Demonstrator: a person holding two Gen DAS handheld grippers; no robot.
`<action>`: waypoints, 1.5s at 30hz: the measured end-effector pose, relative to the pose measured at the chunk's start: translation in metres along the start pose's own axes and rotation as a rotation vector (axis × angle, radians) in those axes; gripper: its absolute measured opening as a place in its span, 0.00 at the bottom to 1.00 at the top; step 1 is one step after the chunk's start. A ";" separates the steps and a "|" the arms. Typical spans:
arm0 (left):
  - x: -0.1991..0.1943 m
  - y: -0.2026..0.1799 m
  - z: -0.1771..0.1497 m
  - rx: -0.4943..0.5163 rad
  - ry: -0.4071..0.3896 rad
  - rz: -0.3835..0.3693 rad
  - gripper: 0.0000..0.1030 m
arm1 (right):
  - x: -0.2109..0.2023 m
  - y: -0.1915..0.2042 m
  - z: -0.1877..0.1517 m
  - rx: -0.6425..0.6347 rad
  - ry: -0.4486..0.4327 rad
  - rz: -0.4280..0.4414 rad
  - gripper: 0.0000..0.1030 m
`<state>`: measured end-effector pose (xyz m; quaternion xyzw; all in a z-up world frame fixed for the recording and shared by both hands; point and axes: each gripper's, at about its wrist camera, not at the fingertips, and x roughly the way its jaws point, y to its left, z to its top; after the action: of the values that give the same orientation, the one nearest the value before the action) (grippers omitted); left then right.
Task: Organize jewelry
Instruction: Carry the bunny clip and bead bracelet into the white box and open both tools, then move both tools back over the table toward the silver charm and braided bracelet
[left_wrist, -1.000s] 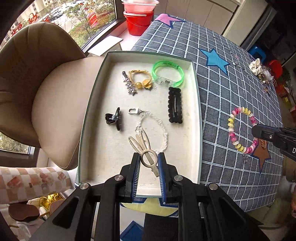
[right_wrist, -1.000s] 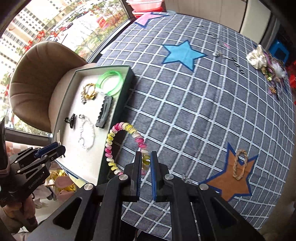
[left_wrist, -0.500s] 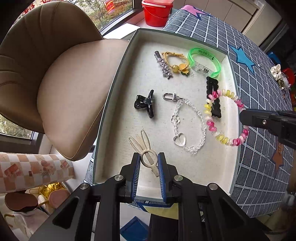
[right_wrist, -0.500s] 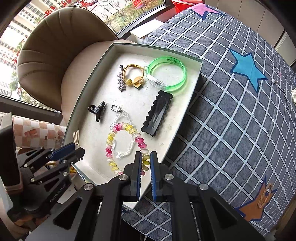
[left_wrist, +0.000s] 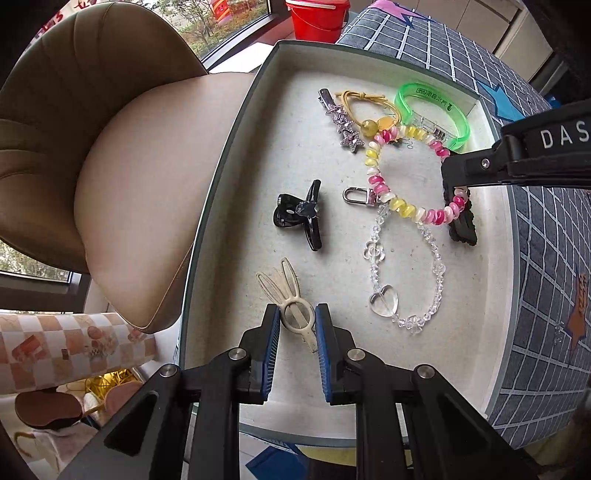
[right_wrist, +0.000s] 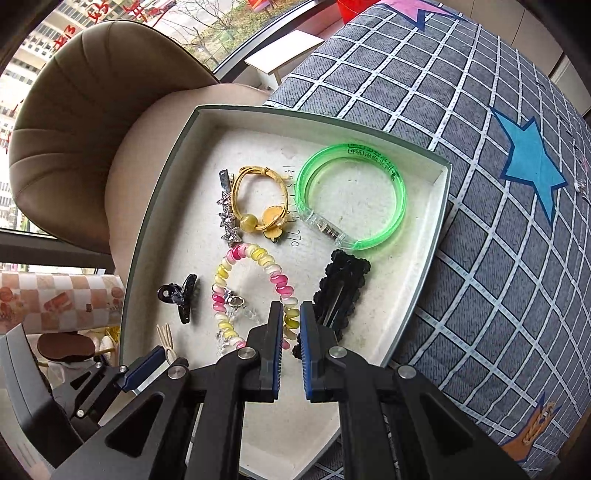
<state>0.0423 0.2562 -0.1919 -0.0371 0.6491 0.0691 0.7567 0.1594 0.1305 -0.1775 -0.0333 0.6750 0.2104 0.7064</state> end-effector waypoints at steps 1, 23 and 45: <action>0.001 -0.001 0.000 0.003 0.000 0.004 0.26 | 0.002 0.000 0.002 0.000 0.001 -0.002 0.09; -0.004 -0.016 0.005 0.032 -0.009 0.084 0.26 | 0.028 0.006 0.015 0.002 0.052 0.003 0.25; -0.041 -0.034 0.013 0.071 -0.089 0.071 1.00 | -0.050 -0.037 -0.020 0.095 -0.086 0.067 0.56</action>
<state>0.0545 0.2225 -0.1509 0.0160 0.6176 0.0743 0.7828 0.1529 0.0780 -0.1400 0.0318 0.6541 0.2028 0.7280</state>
